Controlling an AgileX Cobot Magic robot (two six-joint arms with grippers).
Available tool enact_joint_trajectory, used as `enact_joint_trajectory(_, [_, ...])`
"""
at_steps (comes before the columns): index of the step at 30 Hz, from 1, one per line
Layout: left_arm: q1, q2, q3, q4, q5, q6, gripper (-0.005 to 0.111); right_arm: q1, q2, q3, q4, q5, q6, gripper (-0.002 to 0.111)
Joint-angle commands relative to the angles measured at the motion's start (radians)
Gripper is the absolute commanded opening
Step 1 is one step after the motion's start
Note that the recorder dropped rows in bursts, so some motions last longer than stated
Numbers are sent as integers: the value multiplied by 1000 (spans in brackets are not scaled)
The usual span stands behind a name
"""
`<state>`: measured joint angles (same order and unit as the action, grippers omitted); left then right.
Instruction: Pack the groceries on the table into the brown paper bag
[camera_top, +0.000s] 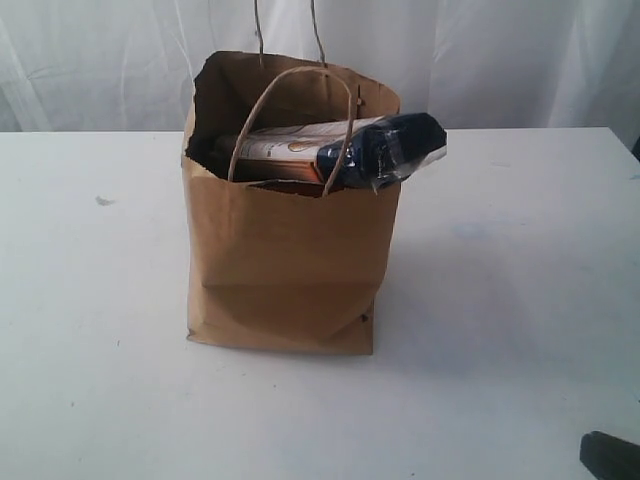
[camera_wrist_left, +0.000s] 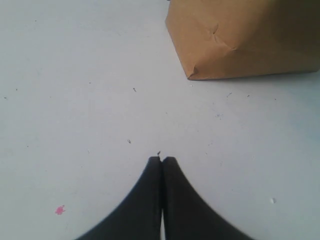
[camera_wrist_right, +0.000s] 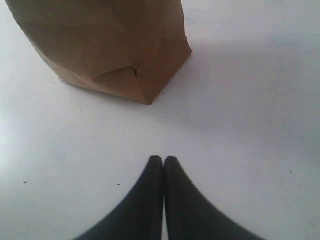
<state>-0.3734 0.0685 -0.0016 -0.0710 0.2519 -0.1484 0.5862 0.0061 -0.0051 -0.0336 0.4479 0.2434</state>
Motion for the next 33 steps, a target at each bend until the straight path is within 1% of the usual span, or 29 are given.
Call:
enact_joint_trajectory(1, [5, -9, 2, -3, 3, -2, 0, -29, -6, 5, -1, -9, 5, 0])
enact_joint_trajectory(4, [5, -9, 2, -3, 3, -2, 0, -68, -6, 5, -24, -32, 19, 0])
enact_joint_trajectory(5, [5, -9, 2, -3, 3, -2, 0, -76, -6, 5, -103, -78, 19, 0])
enact_joint_trajectory(7, [5, -9, 2, -3, 3, -2, 0, -77, -6, 5, -197, -116, 5, 0])
enact_joint_trajectory(9, [5, -9, 2, -3, 3, -2, 0, -77, -6, 5, -230, -106, -49, 0])
enact_joint_trajectory(33, [5, -9, 2, -3, 3, -2, 0, -77, -6, 5, -230, -106, -60, 0])
